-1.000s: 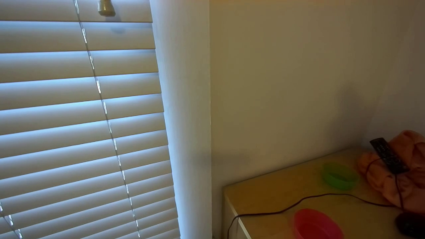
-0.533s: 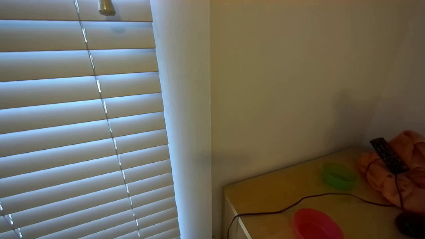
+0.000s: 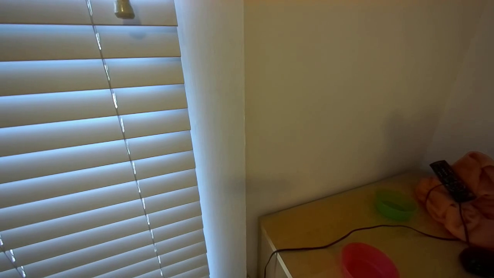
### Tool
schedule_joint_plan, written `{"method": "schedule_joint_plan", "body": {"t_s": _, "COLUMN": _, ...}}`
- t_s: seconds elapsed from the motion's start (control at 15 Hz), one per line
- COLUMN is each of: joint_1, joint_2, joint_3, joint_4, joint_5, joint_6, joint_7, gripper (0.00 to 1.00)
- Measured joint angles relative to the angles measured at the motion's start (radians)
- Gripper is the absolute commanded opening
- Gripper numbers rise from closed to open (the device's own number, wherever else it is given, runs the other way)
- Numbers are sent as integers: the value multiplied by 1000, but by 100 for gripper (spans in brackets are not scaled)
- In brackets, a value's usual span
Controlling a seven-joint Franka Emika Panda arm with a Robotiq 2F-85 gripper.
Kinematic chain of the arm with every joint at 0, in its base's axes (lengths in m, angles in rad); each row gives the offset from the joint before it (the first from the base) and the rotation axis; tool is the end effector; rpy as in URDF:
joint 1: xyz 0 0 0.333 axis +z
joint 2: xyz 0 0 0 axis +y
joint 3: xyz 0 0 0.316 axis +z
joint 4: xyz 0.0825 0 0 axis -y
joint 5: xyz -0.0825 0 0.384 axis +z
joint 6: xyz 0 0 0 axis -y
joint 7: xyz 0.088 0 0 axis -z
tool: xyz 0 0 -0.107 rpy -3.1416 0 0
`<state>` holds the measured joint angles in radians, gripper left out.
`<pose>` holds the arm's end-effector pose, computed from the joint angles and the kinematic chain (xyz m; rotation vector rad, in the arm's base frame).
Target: Put the white remote control in the blue cup.
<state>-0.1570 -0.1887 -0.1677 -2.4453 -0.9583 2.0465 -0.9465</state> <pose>0.4121 -0.1860 0.3720 2.0930 1.4068 -0.7985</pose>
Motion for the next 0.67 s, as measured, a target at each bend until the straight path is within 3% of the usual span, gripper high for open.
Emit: {"method": "schedule_joint_plan", "body": {"t_s": 0.67, "joint_1": -5, "joint_2": 180, "joint_3": -9, "joint_4": 101, "joint_5": -13, "joint_6": -2, "joint_7": 1, "gripper": 43}}
